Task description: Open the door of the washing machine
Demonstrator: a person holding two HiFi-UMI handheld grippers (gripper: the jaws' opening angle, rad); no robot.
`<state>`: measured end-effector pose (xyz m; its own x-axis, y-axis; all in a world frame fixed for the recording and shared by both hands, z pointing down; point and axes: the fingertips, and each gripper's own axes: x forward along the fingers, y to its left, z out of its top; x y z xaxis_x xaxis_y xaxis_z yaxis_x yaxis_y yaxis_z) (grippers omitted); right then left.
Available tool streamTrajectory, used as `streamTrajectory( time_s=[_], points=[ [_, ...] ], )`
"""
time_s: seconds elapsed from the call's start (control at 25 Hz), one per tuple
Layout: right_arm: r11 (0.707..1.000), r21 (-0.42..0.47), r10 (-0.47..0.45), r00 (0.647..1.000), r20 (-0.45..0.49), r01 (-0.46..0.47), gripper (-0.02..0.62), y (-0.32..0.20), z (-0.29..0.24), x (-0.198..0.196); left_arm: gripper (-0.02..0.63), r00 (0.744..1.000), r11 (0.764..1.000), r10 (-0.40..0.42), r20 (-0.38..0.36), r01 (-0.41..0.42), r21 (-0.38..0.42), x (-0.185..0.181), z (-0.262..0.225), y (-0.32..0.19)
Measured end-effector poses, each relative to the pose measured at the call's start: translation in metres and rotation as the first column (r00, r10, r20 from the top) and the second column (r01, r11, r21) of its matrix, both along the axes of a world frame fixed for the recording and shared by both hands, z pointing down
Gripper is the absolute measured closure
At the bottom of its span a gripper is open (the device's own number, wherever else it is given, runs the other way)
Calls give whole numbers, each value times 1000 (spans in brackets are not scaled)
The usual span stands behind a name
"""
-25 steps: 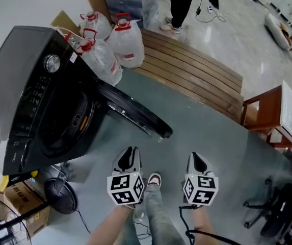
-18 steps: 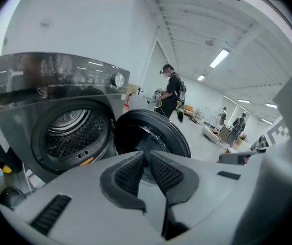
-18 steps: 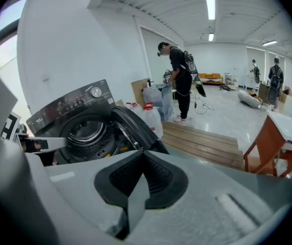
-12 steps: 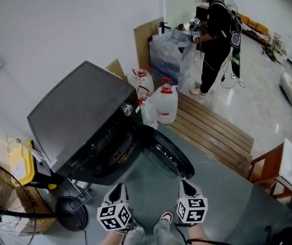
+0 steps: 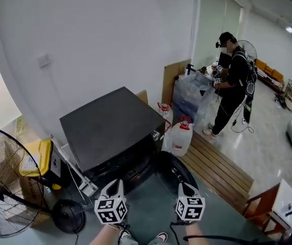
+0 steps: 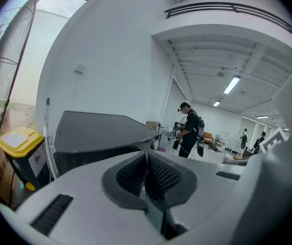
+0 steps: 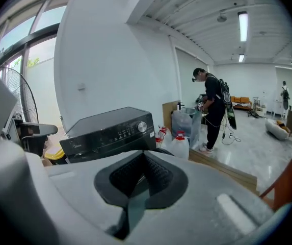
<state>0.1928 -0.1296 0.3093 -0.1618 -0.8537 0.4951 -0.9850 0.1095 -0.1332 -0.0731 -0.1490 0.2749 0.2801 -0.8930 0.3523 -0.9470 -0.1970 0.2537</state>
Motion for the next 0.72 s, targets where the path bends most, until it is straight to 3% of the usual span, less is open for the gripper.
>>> streamTrajectory(
  time_s=[0.32, 0.72],
  points=[
    [993, 114, -14, 999, -45, 19, 591, -22, -51, -18, 598, 999, 994, -23, 42, 19, 112, -51, -33, -3],
    [995, 104, 7, 999, -50, -2, 591, -22, -49, -35, 600, 998, 996, -26, 55, 20, 91, -78, -25, -11]
  ],
)
